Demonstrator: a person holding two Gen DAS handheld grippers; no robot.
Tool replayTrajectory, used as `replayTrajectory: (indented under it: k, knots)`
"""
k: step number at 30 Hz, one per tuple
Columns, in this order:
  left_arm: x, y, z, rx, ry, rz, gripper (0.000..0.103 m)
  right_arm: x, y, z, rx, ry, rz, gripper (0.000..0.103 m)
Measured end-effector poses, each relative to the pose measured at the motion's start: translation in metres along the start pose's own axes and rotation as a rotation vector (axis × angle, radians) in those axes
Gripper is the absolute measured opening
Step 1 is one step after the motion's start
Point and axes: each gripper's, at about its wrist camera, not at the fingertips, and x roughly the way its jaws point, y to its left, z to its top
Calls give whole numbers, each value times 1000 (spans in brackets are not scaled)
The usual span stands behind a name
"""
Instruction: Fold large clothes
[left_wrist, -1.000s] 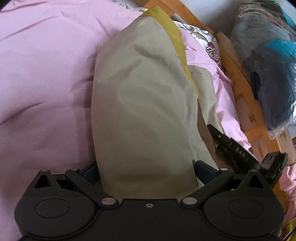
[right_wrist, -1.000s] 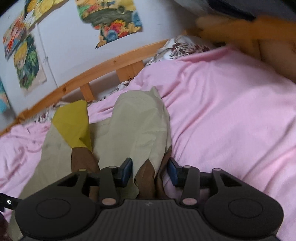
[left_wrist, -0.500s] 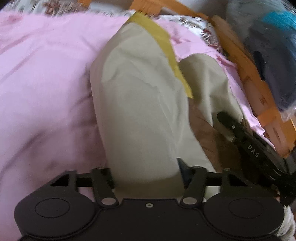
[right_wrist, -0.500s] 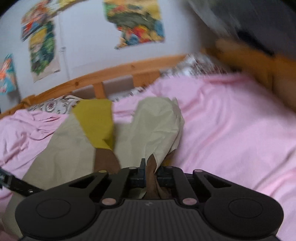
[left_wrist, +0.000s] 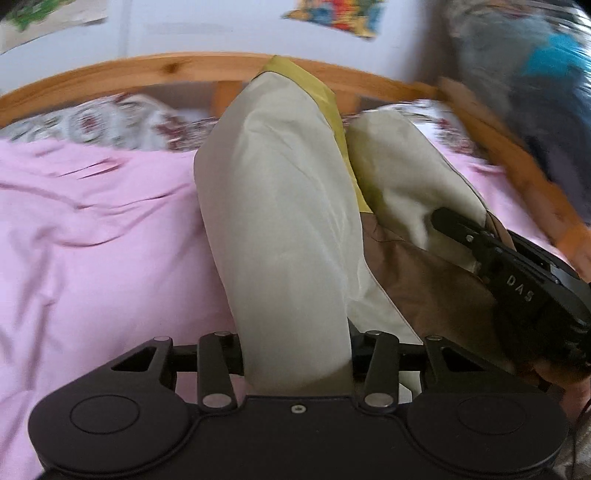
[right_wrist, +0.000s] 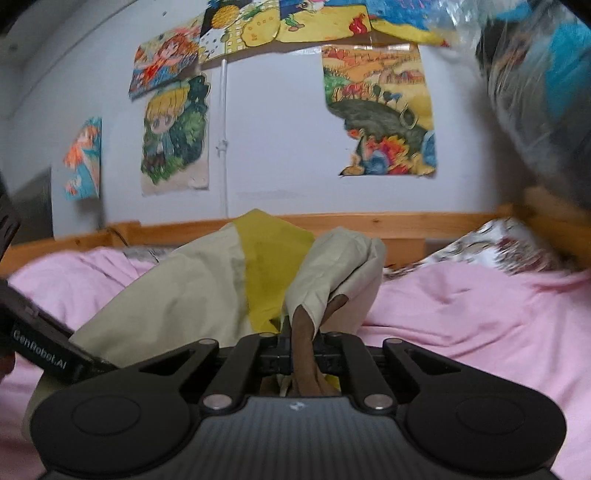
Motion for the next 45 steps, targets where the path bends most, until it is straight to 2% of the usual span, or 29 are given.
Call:
replayTrajectory:
  k: [2,4,6,7,11,15,17,20,25,31,38,45]
  knots:
    - [11,19,-4,-36,24,18,49,26,0,-4,47,53,20,7]
    - [26,31,-11,-100,56,14,54,49,2,-12,35,120,5,7]
    - [29,38,-21,-142,40,28,67,61,0,-22,16,178,-18,8]
    - [29,37,-24,-143,25,31,70,62,-3,-26,7,195,-29,12]
    - [29,32,-30,-145,24,52,87,55,-19,-38,9,252,-75,41]
    - [32,27,-32,-170,36,73,99,37,-25,-44,15,251,-108,65]
    - [30,24,-34,-169,31,97,102,27,-26,-46,17,240,-115,80]
    - [24,20,-38,-171,28,127,102,12,-26,-44,30,212,-135,93]
    - [6,8,-49,-182,-23,169,102,-15,-18,-36,33,145,-141,102]
    - [-14,-3,-61,-176,-81,182,102,-32,-6,-23,-61,100,-147,103]
    - [-53,-29,-64,-117,-182,177,102,-53,-9,-4,-39,43,-170,103]
    - [-100,-47,-68,-116,-275,160,102,-89,-3,11,-28,-18,-186,103]
